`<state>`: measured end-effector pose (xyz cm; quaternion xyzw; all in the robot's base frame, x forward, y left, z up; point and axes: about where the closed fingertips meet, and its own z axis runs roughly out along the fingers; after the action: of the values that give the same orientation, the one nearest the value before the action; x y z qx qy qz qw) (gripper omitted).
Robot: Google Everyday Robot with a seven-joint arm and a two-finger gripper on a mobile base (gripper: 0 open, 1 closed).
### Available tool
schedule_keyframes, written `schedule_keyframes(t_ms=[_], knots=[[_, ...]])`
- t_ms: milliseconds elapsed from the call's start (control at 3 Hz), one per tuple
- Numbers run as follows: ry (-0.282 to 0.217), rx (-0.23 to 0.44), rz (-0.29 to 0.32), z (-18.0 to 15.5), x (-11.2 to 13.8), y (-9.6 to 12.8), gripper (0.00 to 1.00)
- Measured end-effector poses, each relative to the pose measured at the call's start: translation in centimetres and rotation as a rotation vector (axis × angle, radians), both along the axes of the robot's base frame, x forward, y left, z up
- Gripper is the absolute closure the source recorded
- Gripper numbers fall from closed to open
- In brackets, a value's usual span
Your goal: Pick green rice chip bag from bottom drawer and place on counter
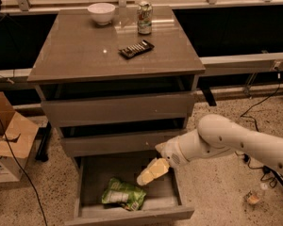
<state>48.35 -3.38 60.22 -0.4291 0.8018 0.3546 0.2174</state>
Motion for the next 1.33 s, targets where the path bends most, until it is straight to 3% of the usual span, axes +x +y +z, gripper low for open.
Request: schedule_keyframes(t_ms=[333,667,1000,1333], knots=[[0.079,0.026,0.002,-7.0,0.0,1.3,0.00],[0.117,0.041,-0.001,-8.7,-0.6,1.6,0.00],[0.121,0.043,-0.005,-8.8,-0.5,1.7,0.00],[0.158,0.034,-0.060,-12.3,1.0,3.4,0.00]])
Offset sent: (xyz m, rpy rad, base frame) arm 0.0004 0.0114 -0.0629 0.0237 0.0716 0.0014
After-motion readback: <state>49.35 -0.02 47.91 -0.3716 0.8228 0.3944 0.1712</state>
